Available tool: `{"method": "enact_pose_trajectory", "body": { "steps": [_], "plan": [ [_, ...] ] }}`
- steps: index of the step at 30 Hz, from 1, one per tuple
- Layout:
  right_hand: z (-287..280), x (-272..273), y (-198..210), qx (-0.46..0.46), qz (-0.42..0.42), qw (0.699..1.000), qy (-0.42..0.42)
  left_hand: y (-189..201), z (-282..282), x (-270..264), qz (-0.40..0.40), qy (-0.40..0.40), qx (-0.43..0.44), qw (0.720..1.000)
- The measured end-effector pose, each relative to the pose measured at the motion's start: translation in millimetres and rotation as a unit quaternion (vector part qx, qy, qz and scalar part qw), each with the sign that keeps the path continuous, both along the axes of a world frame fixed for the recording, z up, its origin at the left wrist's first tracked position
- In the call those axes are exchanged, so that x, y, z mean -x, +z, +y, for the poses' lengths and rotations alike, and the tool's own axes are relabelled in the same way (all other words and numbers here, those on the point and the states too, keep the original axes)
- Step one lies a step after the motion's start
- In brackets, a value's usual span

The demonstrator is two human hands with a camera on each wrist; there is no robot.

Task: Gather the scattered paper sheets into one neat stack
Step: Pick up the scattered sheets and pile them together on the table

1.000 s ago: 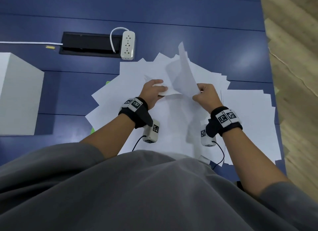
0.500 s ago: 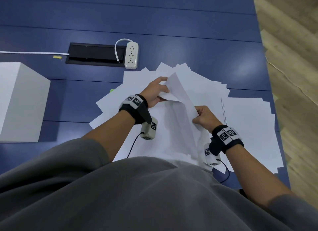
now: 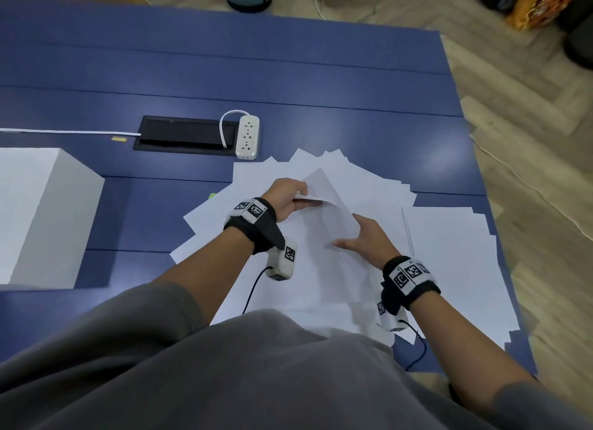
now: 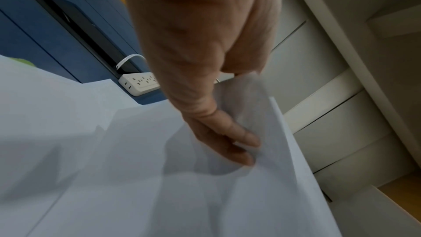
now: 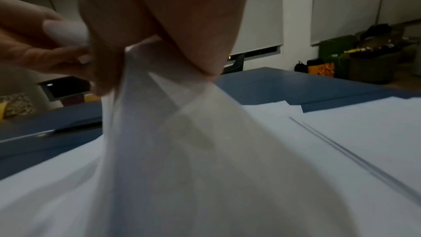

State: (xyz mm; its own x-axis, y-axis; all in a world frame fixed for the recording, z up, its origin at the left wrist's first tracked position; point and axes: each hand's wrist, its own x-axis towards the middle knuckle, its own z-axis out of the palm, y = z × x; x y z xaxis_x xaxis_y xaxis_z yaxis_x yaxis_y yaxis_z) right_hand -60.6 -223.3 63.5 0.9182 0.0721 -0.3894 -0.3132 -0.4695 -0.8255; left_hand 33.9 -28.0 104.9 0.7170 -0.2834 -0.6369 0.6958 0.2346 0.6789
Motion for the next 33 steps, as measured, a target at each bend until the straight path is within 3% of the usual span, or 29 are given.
{"method": "enact_pose_trajectory", "body": {
  "steps": [6,9,13,14,17,20,22,26,33],
  "plan": [
    [-7.8,3.7,0.9,-0.017,-0.021,0.993,-0.114,3.5,13.1,9.4,-0.009,0.011,0.004,1.000],
    [-15.3,8.0,2.9,-0.049,-0.019,0.987,-0.150,-15.1,25.3,12.7,-0.072,0.023,-0.109,0.991],
    [-29.9,14.1,6.2,-0.113,-0.012,0.975,-0.189,-47.9,38.2,29.1,-0.127,-0.008,-0.312,0.941],
    [-34.5,15.9,6.6,-0.128,-0.009,0.973,-0.193,-54.0,36.6,34.9,-0.111,-0.030,-0.303,0.946],
    [-49.3,22.6,7.5,-0.167,-0.007,0.969,-0.183,-64.5,17.2,52.1,-0.036,-0.072,-0.169,0.982],
    [-70.0,29.4,5.2,-0.167,-0.003,0.972,-0.163,-77.1,-11.5,63.6,-0.001,-0.097,-0.099,0.990],
    [-89.4,34.4,1.2,-0.133,0.003,0.977,-0.166,-83.5,-35.4,71.1,0.019,-0.130,-0.094,0.987],
    [-138.8,54.8,-6.6,-0.110,0.009,0.970,-0.219,-86.7,-86.1,85.2,-0.044,-0.199,-0.170,0.964],
    [-232.0,97.7,-1.8,-0.157,0.046,0.957,-0.241,-78.1,-182.9,103.3,0.047,-0.254,-0.021,0.966]
  ]
}}
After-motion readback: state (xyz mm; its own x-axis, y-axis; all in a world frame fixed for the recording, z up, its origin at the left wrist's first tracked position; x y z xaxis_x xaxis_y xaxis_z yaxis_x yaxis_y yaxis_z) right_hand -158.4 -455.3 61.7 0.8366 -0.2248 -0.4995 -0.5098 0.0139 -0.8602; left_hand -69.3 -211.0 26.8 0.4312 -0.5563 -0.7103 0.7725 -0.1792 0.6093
